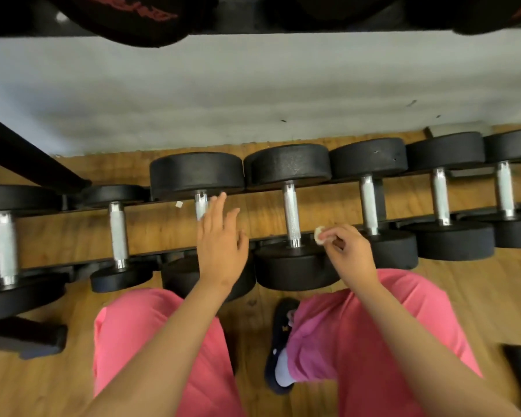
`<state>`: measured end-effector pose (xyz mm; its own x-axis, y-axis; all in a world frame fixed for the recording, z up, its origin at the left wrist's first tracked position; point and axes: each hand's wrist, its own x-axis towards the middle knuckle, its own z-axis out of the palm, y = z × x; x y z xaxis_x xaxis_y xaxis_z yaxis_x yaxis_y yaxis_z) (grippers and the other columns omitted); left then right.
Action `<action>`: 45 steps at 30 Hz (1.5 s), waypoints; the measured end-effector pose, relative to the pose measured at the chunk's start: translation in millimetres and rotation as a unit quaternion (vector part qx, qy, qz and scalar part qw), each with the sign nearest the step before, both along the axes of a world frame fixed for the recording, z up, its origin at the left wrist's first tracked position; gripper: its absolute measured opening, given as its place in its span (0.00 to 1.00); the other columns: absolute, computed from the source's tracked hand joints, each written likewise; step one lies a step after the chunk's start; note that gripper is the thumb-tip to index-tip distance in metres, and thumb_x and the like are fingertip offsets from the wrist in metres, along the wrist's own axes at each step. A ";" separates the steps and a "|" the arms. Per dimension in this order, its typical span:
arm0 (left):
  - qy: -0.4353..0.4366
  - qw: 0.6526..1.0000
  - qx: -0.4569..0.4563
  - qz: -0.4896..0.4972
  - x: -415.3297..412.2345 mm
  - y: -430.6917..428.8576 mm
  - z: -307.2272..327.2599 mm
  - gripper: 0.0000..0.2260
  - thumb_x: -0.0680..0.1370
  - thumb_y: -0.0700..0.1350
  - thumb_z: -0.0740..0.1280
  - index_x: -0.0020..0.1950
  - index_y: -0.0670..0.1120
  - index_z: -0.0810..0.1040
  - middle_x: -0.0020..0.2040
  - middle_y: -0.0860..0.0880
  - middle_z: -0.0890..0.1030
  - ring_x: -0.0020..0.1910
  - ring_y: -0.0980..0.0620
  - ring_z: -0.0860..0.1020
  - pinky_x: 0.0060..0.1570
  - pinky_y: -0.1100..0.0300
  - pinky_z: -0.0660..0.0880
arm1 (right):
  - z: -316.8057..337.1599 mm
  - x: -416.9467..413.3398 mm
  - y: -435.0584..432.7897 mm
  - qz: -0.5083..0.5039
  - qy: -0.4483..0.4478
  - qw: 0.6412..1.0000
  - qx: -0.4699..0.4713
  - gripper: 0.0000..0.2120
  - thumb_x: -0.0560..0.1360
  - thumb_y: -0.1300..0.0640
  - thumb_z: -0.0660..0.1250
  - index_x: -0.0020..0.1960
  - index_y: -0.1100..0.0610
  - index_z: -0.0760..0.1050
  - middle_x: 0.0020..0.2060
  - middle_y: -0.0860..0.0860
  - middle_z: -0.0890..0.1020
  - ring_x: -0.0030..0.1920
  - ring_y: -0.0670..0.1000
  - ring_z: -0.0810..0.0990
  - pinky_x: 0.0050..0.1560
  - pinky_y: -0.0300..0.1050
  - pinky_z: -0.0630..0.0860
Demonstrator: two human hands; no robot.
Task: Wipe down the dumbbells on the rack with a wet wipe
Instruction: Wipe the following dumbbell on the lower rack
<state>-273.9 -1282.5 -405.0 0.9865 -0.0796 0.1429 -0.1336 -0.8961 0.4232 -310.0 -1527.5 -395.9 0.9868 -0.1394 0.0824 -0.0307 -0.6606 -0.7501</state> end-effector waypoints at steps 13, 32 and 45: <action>0.207 0.969 -0.099 -0.087 -47.6 -64.4 -40.0 0.16 0.85 0.48 0.51 0.70 0.46 0.68 0.68 0.48 0.71 0.70 0.50 0.65 0.71 0.59 0.52 | -19.1 -53.8 28.3 -0.061 0.010 0.998 0.032 0.09 0.70 0.70 0.71 0.47 0.59 0.81 0.45 0.52 0.80 0.48 0.51 0.78 0.49 0.35 0.73; 0.229 0.962 -0.127 -0.078 -48.4 -65.7 -39.7 0.17 0.85 0.49 0.50 0.72 0.49 0.66 0.68 0.50 0.68 0.70 0.52 0.64 0.73 0.58 0.52 | -2.4 3.5 2.9 -0.162 0.122 0.976 0.082 0.06 0.74 0.62 0.68 0.51 0.57 0.80 0.47 0.52 0.81 0.48 0.49 0.78 0.45 0.34 0.67; 0.142 0.899 -0.280 0.305 -24.2 -126.0 -37.4 0.05 0.79 0.46 0.63 0.45 0.51 0.77 0.43 0.56 0.72 0.48 0.50 0.76 0.49 0.54 0.72 | -41.2 77.9 -19.4 0.057 0.385 0.896 0.213 0.03 0.77 0.67 0.67 0.50 0.65 0.78 0.45 0.60 0.80 0.48 0.56 0.82 0.55 0.44 0.80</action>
<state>-298.2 -1408.5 -442.4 0.8252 0.4944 -0.2730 0.4955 -0.4018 0.7701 -232.1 -1546.9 -437.1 0.7381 0.1087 -0.6659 -0.5982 -0.3508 -0.7204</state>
